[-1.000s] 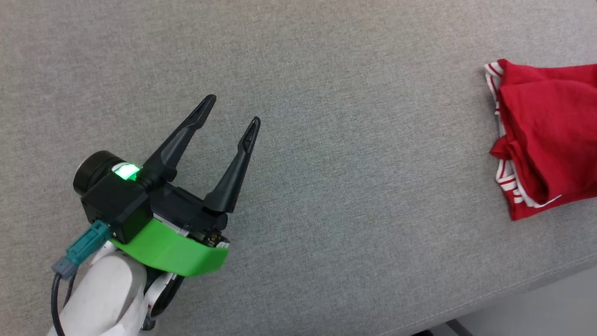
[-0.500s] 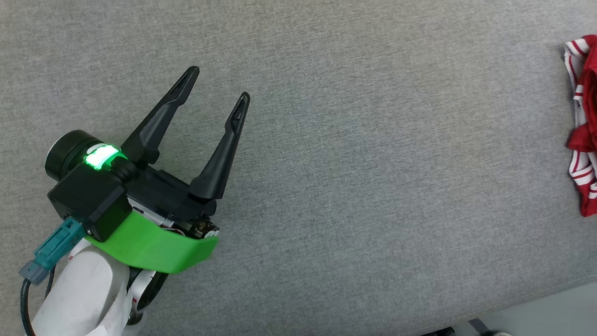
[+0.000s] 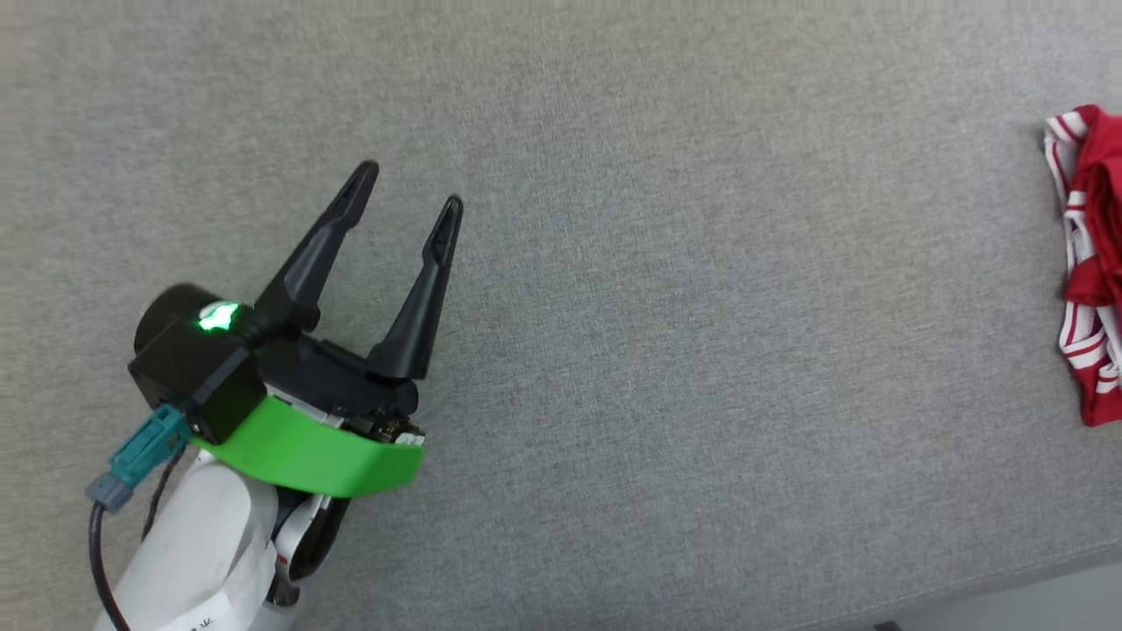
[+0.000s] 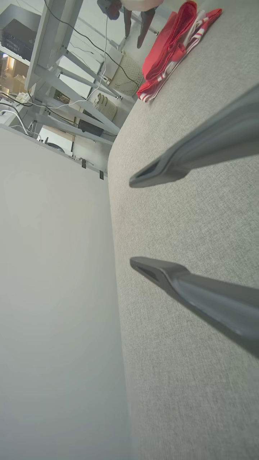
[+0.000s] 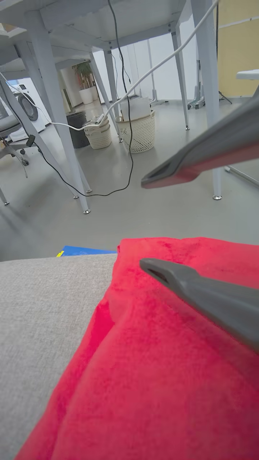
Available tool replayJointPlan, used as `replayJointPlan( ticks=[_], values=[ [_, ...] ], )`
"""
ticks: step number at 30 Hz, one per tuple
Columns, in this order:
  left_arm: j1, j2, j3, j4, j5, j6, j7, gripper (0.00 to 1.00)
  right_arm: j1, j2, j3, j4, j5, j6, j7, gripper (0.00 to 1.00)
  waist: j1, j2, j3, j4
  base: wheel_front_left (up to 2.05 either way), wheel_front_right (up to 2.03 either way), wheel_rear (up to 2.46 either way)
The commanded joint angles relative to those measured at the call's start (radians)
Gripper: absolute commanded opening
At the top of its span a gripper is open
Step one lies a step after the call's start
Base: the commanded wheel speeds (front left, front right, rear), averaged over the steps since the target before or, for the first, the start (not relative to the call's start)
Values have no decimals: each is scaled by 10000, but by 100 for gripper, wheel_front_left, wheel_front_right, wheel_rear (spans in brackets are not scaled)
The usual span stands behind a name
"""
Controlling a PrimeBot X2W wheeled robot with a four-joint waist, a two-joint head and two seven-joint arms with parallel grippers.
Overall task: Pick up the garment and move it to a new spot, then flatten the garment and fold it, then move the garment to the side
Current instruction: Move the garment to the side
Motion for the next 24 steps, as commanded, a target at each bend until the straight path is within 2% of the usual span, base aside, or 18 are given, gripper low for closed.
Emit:
replayJointPlan(
  ticks=[1, 2, 5, 7, 11, 19, 24],
  values=[
    [219, -58, 26, 192, -85, 34, -143, 100, 88, -31, 36, -143, 92, -17, -129, 100, 0, -1, -1047, 321, 0, 0, 0],
    [655, -250, 199, 791, -296, 88, -420, 100, 302, 58, 239, -691, 598, -17, -317, 100, 0, -1, -1859, 522, 0, 0, 0],
    [1042, -429, 385, 1272, -429, 137, -568, 100, 521, 300, 458, -1411, 1276, -17, -379, 100, 0, -1, -2557, 730, 0, 0, 0],
    [1428, -639, 636, 1683, -502, 203, -655, 100, 918, 722, 680, -2420, 2121, -17, -282, 100, 0, -1, -3190, 932, 0, 0, 0],
    [1893, -937, 952, 2103, -529, 286, -695, 100, 1676, 1428, 840, -4009, 2957, -17, 49, 100, 0, -1, -3877, 1199, 0, 0, 0],
    [2525, -1419, 1592, 2549, -175, 404, -706, 100, 3790, 2877, 1084, -6838, 4211, -17, 501, 100, 0, -1, -4544, 1737, 0, 0, 0],
    [2725, -1706, 1907, 2647, 521, 436, -707, 100, 4758, 3749, 1284, -7650, 4411, -17, 361, 100, 0, -1, -4626, 2000, 0, 0, 0]
  ],
)
